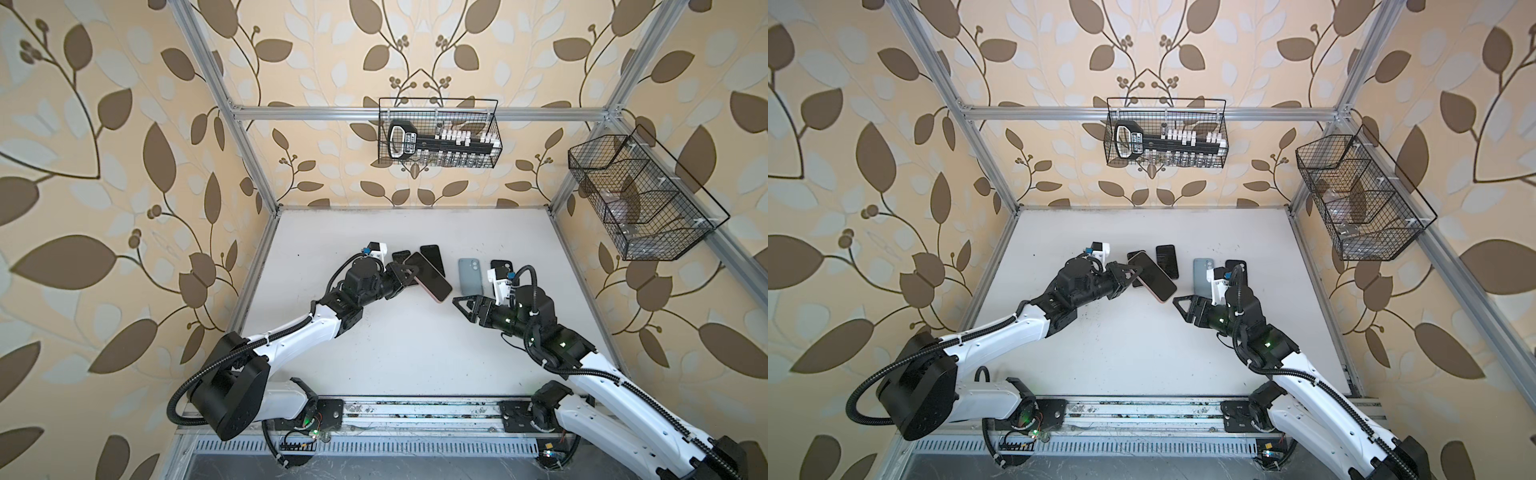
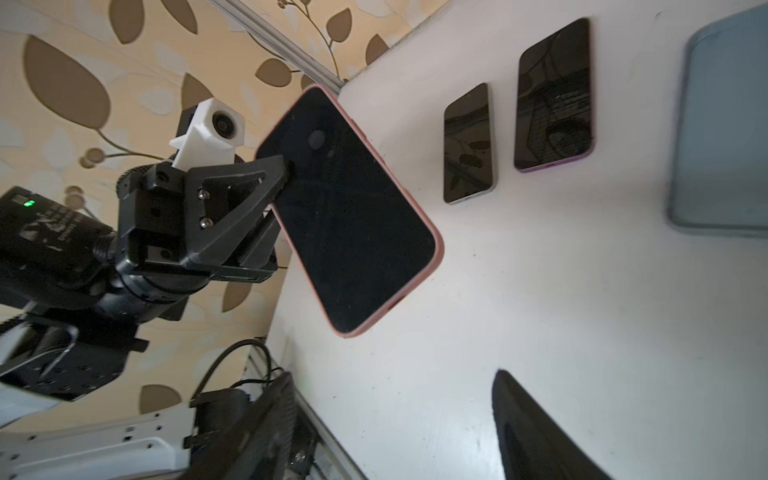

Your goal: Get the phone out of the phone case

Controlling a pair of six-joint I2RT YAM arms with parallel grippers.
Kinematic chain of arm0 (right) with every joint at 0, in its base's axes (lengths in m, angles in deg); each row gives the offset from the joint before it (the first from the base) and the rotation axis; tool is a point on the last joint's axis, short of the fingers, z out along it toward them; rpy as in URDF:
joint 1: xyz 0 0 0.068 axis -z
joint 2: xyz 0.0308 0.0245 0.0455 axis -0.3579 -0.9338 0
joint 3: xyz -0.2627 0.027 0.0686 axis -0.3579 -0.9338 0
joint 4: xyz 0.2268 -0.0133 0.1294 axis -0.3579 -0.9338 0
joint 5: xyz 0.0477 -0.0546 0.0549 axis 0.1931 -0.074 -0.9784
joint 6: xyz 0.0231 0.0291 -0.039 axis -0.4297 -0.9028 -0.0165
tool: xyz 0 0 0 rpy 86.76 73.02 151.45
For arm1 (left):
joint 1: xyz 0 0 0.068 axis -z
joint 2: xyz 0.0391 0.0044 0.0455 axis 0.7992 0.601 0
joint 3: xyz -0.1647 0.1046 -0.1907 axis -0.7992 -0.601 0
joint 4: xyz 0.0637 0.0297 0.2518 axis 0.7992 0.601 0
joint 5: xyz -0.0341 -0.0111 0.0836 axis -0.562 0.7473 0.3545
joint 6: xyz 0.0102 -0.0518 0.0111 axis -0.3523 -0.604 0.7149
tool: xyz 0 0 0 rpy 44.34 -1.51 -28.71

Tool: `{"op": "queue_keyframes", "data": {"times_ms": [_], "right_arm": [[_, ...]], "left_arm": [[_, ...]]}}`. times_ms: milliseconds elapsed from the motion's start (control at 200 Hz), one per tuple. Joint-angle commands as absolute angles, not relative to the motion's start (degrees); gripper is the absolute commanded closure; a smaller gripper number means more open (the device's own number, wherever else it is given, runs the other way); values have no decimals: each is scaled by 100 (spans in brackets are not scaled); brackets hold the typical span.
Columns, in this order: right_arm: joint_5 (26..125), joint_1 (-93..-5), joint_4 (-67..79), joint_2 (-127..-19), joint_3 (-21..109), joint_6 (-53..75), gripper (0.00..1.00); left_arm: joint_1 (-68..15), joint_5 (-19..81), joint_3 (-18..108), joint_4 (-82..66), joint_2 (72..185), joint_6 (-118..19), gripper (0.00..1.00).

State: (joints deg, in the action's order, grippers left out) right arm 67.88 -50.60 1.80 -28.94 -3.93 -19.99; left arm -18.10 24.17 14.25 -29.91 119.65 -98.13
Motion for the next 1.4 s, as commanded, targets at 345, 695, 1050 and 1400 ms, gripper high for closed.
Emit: {"op": "queue_keyframes", "data": {"times_ms": [345, 695, 1050, 1400], "right_arm": [[6303, -5621, 3293, -3587, -739, -3432, 41], [6446, -5603, 3679, -3818, -629, -3570, 51], [6467, -5488, 4046, -4003, -597, -3697, 63], [6442, -5368, 4324, -4149, -562, -3792, 64]], "left_arm": [[-1747, 2566, 1602, -4131, 11405, -10388, 100], [-1740, 2515, 1523, -4390, 11452, -10587, 100], [-1733, 2449, 1483, -4623, 11576, -10740, 100], [-1720, 2474, 1403, -4664, 11571, -10765, 100]]}}
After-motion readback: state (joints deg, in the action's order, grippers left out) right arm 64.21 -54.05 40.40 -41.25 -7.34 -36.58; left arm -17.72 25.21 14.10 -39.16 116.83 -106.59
